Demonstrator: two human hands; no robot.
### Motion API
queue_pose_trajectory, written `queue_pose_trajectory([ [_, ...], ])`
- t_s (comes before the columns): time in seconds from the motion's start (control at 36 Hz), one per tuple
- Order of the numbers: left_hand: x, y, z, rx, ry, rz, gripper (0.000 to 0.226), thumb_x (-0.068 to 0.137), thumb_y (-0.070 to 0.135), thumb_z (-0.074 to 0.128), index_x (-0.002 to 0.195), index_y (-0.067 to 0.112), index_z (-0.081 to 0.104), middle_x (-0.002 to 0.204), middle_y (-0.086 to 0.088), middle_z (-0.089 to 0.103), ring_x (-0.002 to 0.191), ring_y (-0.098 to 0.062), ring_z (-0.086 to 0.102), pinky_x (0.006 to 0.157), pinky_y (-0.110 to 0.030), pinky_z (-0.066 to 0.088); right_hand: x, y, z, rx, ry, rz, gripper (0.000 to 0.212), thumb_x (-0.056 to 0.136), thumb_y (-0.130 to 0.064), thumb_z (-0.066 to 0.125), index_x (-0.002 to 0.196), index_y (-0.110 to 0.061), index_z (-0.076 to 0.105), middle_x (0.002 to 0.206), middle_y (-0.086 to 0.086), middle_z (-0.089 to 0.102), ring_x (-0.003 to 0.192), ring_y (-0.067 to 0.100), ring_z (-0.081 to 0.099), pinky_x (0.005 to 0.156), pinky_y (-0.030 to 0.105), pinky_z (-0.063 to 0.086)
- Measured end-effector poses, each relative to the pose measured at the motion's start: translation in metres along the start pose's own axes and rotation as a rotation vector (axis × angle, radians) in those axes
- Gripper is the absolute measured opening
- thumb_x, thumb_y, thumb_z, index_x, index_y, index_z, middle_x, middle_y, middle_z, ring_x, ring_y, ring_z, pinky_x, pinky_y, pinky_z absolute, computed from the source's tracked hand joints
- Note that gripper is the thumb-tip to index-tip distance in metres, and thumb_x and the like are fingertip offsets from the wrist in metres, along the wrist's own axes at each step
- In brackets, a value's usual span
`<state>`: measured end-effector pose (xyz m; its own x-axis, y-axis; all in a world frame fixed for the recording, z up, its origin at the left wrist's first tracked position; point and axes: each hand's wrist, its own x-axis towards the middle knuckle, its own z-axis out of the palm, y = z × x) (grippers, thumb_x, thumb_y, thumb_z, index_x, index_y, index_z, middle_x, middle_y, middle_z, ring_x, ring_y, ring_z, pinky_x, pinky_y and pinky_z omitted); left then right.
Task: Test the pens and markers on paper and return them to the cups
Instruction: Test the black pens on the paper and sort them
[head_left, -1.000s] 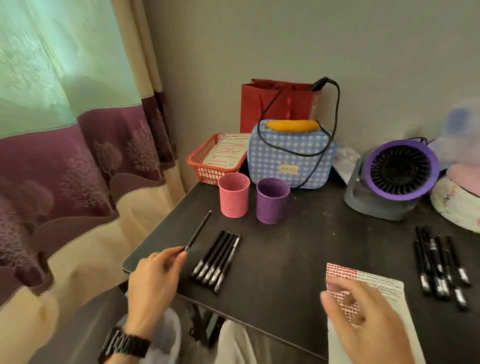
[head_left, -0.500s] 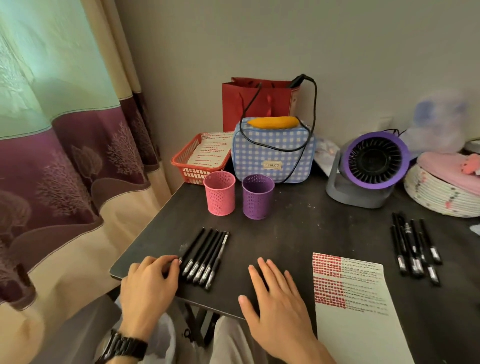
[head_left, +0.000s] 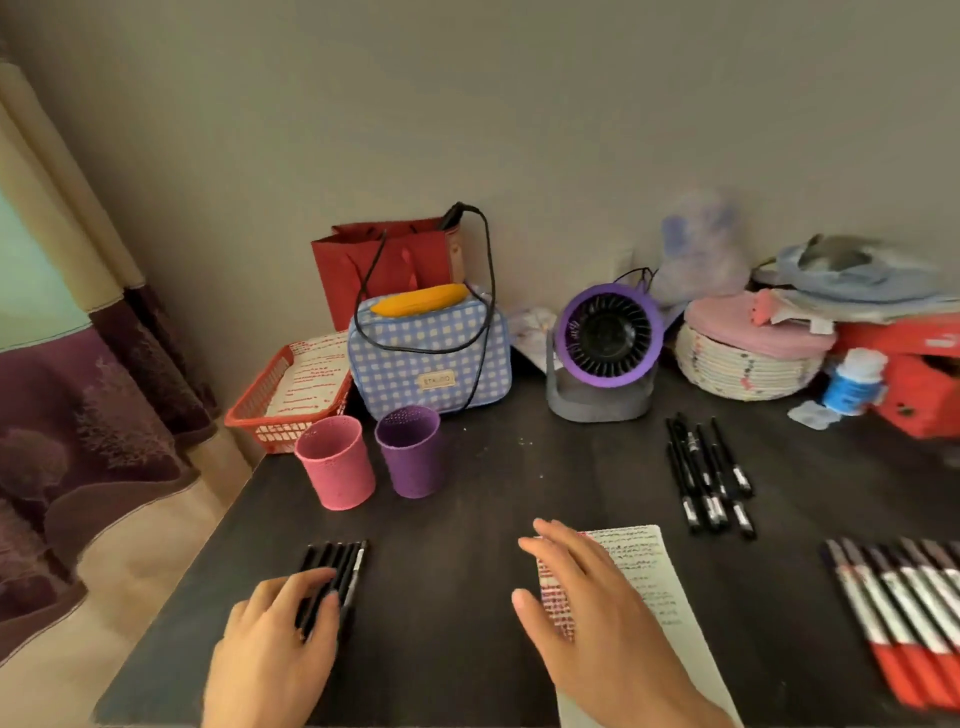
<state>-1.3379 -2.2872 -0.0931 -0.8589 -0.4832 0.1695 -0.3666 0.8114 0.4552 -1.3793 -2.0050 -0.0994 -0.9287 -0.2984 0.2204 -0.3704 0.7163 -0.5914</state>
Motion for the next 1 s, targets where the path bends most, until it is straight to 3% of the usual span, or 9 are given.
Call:
queue_pose_trajectory([
  [0.11,-0.003,0.068,0.029,-0.167,-0.053,0.238,0.032,0.081,0.017,0.081,0.103,0.038,0.075,0.105,0.006,0.067,0.102,-0.031,0.062,0.091,-0.042,0.048,-0.018,0.058,-0.037,-0.102,0.164,0.136,0.048,0.099,-0.057,0.047,0.144,-0.039,0.045,0.155,-0.030,0.026,0.144,-0.010,0.014,0.119,0.015,0.017],
  [0.17,-0.007,0.106,0.047,-0.169,-0.162,0.372,0.028,0.086,0.029,0.076,0.101,0.050,0.067,0.107,0.020,0.058,0.107,-0.017,0.058,0.094,-0.036,0.047,-0.030,0.082,-0.046,-0.212,0.163,0.221,0.048,0.093,-0.048,0.066,0.137,-0.029,0.058,0.152,-0.016,0.043,0.146,0.007,0.035,0.117,0.026,0.032],
  [0.22,-0.010,0.142,0.068,-0.098,-0.275,0.481,0.021,0.093,0.046,0.063,0.104,0.061,0.054,0.111,0.031,0.046,0.113,-0.001,0.047,0.100,-0.026,0.042,-0.040,0.100,-0.048,-0.202,0.242,0.310,0.042,0.073,-0.032,0.090,0.111,-0.019,0.077,0.128,-0.001,0.070,0.123,0.022,0.065,0.097,0.034,0.054],
  [0.28,-0.010,0.176,0.089,-0.052,-0.317,0.569,0.019,0.095,0.055,0.052,0.114,0.058,0.055,0.115,0.033,0.043,0.115,0.004,0.043,0.099,-0.022,0.039,-0.047,0.109,-0.043,-0.258,0.346,0.299,0.027,0.072,-0.035,0.079,0.095,-0.021,0.082,0.114,0.000,0.076,0.107,0.023,0.074,0.095,0.029,0.049],
  [0.36,-0.007,0.225,0.115,-0.005,-0.361,0.656,0.030,0.096,0.057,0.047,0.124,0.050,0.053,0.123,0.029,0.047,0.119,0.000,0.046,0.096,-0.025,0.042,-0.050,0.109,-0.038,-0.230,0.322,0.330,0.039,0.068,-0.049,0.057,0.091,-0.029,0.081,0.114,-0.004,0.076,0.106,0.019,0.074,0.104,0.028,0.033],
  [0.47,0.001,0.281,0.143,0.064,-0.408,0.686,0.032,0.096,0.057,0.046,0.123,0.041,0.051,0.116,0.020,0.056,0.112,-0.008,0.052,0.091,-0.032,0.048,-0.048,0.112,-0.040,-0.198,0.279,0.321,0.046,0.045,-0.057,0.082,0.087,-0.038,0.078,0.111,-0.012,0.075,0.104,0.012,0.074,0.095,0.028,0.045],
  [0.58,0.011,0.316,0.164,0.177,-0.448,0.622,0.034,0.093,0.061,0.046,0.109,0.031,0.051,0.109,0.012,0.062,0.104,-0.016,0.059,0.085,-0.038,0.053,-0.045,0.118,-0.042,-0.198,0.282,0.309,0.050,0.037,-0.066,0.080,0.079,-0.039,0.077,0.104,-0.014,0.076,0.096,0.008,0.075,0.090,0.026,0.044],
  [0.69,0.019,0.328,0.178,0.247,-0.499,0.578,0.033,0.091,0.063,0.048,0.100,0.032,0.053,0.105,0.011,0.059,0.101,-0.015,0.059,0.082,-0.036,0.053,-0.044,0.123,-0.047,-0.243,0.242,0.312,0.051,0.037,-0.075,0.076,0.076,-0.043,0.077,0.102,-0.017,0.076,0.095,0.004,0.074,0.072,0.025,0.061],
  [1.0,0.035,0.311,0.171,0.231,-0.450,0.430,0.028,0.092,0.054,0.052,0.096,0.027,0.057,0.086,0.009,0.059,0.082,-0.015,0.060,0.069,-0.032,0.049,-0.044,0.129,-0.053,-0.275,0.286,0.305,0.058,0.028,-0.080,0.077,0.073,-0.043,0.077,0.099,-0.017,0.077,0.091,0.005,0.075,0.068,0.026,0.061],
])
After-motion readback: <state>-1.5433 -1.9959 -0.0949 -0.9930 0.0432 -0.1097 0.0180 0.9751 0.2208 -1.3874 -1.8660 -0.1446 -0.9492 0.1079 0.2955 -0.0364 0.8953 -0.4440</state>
